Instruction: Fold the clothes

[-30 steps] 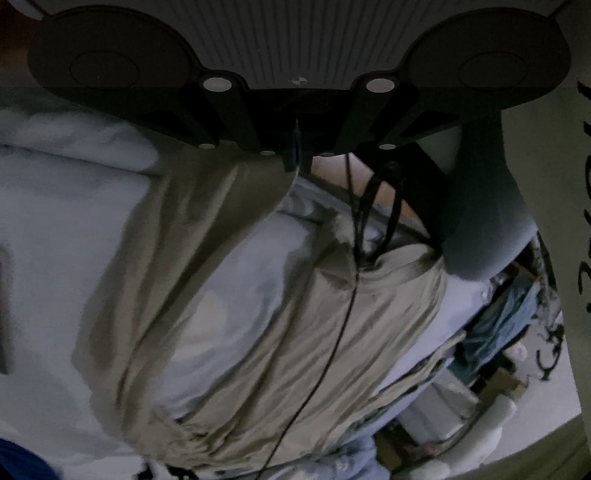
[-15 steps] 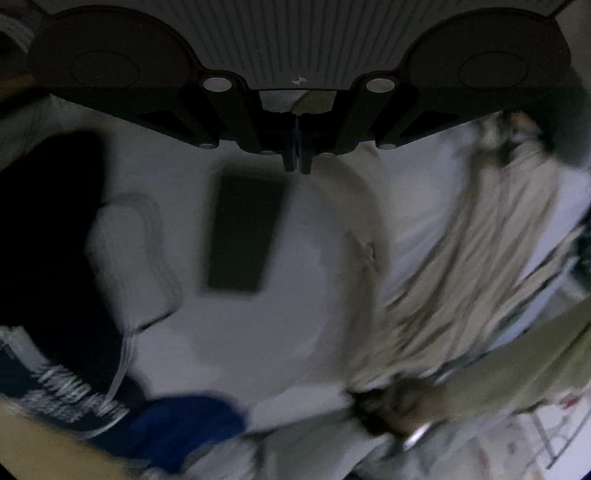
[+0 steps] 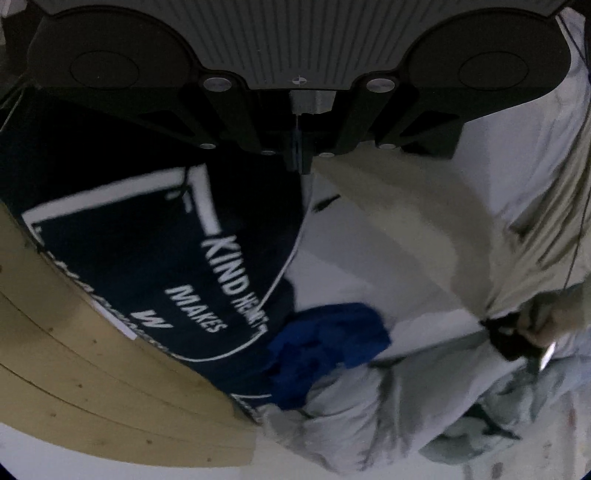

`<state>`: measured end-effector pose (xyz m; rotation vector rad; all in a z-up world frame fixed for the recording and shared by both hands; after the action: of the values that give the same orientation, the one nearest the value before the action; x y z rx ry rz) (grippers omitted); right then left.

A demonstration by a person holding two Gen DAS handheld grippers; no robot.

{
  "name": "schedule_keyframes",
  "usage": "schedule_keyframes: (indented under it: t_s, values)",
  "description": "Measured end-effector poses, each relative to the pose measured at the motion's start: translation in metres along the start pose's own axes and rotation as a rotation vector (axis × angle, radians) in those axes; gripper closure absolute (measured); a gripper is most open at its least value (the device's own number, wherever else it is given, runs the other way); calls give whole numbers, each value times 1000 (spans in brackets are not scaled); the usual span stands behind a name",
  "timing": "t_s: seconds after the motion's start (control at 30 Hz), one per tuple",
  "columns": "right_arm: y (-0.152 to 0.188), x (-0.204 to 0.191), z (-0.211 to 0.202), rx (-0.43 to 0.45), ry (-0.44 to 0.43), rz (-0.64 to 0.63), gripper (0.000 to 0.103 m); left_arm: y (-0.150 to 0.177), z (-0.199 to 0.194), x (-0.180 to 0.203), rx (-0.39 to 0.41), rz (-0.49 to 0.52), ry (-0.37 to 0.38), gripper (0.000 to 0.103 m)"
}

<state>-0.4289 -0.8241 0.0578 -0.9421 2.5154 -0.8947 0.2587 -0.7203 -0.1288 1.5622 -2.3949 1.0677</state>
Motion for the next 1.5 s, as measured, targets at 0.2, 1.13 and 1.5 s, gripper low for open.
schedule_keyframes:
  t_s: [0.2,1.13,1.5]
  values:
    - [-12,18,13,-21,75,3,102,11,18,-4,-19,56,-44,97]
    - [128,14,-75,168,87,466,48,363,-164,247,47,1595,576,50]
    - [162,25,-73,147,27,535,48,427,-115,273,-103,1609,528,99]
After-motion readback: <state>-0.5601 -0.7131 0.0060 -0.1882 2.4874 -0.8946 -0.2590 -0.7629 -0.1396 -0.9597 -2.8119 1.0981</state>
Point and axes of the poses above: each gripper's, at about its wrist camera, not at the fingertips, and z roughly the way its jaws point, x to its right, y to its underside, the point moved 4 cm from there along z, roughly the way its jaws point, and after that the axes turned 9 degrees about z, right-handed, at the moved point
